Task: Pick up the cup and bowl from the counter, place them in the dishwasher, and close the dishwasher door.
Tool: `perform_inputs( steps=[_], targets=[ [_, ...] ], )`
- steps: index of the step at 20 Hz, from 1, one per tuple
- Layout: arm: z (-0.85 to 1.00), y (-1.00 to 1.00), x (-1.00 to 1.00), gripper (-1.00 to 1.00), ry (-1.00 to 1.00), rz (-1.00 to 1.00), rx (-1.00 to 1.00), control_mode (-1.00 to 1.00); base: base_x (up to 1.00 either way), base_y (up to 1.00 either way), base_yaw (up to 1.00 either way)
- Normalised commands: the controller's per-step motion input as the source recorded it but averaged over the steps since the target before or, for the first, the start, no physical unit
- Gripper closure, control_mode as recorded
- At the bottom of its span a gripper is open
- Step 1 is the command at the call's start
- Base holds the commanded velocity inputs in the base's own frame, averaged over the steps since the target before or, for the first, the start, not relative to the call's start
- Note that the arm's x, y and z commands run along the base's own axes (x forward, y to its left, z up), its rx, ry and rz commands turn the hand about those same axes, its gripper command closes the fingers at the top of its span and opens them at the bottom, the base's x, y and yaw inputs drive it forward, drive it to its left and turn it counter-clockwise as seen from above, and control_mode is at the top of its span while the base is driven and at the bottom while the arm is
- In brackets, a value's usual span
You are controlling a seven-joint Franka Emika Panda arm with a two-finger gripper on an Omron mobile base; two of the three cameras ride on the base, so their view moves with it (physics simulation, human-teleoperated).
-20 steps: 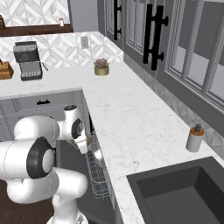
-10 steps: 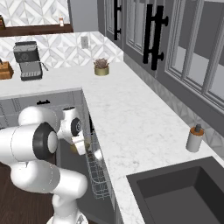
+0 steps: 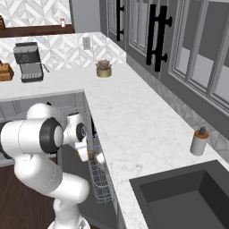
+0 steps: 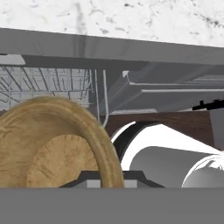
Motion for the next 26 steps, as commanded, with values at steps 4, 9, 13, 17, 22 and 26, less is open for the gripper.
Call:
perform_inputs(
  steps=[4, 9, 13, 17, 22, 26],
  targets=[
    [-0.31, -0.13, -0.02, 1.0, -0.03, -0.09, 0.0, -1.0, 0.0, 0.0, 0.0],
    [-0.31, 0.0, 0.0, 1.0, 0.0, -0.05, 0.0, -1.0, 0.0, 0.0, 0.0],
    [-0.17, 0.0, 0.0, 1.0, 0.0, -0.05, 0.0, -1.0, 0.0, 0.0, 0.0],
    [-0.2, 0.0, 0.11, 1.0, 0.0, -0.04, 0.0, -1.0, 0.0, 0.0, 0.0],
    [-0.24, 0.0, 0.26, 1.0, 0.0, 0.0, 0.0, -1.0, 0.0, 0.0, 0.0],
    [-0.16, 0.0, 0.3, 1.0, 0.0, 0.0, 0.0, -1.0, 0.0, 0.0, 0.0]
  ],
)
